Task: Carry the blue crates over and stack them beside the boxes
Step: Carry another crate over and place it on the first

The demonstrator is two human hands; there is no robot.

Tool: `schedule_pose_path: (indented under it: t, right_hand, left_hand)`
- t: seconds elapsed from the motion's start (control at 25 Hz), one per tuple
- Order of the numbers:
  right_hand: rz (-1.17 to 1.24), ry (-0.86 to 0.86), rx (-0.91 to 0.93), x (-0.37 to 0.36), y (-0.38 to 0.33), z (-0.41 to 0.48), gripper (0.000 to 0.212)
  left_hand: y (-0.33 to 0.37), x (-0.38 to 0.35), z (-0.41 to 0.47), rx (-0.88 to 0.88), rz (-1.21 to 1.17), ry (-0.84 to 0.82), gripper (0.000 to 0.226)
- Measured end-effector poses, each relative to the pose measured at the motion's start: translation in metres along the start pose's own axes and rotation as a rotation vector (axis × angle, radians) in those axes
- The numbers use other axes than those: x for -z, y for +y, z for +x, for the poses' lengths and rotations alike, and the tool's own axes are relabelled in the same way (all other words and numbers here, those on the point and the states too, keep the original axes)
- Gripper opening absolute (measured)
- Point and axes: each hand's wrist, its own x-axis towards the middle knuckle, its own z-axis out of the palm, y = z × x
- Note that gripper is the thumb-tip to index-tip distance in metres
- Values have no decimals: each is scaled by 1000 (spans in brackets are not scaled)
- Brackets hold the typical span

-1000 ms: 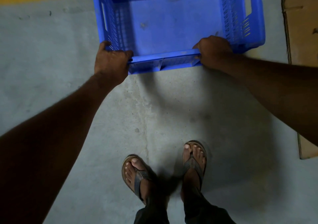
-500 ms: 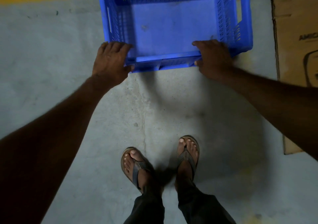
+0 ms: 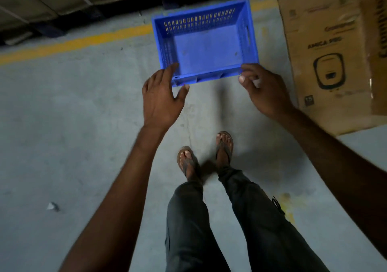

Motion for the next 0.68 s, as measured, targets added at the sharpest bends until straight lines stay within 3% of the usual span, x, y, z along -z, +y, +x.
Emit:
schedule_pose_path:
  t: [0.28,0.52,0.68]
  right_hand:
    - [108,35,-12,94,-98,-179,40]
    - [-51,281,16,147,-152,-361,48]
    - [-236,444,-62,160,-148,-488,50]
  left_hand:
    - [108,110,-138,-149,-26,-88,50]
    - [180,182,-253,-506,32,-132,54]
    - [230,195,-323,-786,90,-159,57]
